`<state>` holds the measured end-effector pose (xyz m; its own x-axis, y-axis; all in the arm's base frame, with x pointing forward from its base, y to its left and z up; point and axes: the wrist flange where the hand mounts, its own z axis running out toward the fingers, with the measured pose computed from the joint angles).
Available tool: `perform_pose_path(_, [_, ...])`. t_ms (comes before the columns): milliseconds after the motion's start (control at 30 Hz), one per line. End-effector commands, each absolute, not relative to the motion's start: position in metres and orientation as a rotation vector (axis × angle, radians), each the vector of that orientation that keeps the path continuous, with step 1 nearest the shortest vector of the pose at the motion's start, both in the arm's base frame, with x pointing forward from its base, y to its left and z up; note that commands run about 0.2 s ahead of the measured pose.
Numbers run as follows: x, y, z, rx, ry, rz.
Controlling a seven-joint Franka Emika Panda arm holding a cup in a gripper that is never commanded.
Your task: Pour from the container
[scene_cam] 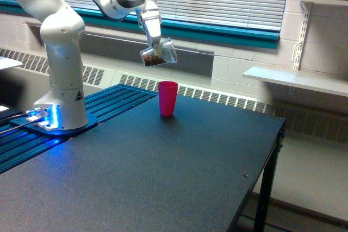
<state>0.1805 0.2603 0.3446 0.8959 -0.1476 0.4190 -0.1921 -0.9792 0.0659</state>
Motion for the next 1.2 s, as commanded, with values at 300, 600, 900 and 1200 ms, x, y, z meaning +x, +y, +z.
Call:
perform_pose_path(300, [0.178, 0.251, 0.314, 2.950, -0.279, 0.547])
perform_pose_path(600, [0.176, 0.252, 0.302, 2.942, -0.259, 0.492])
perform_pose_path(900, [0.170, 0.263, 0.295, 2.942, -0.212, 0.459])
perform_pose_path(1200, [0.172, 0.267, 0.288, 2.942, -0.206, 0.435])
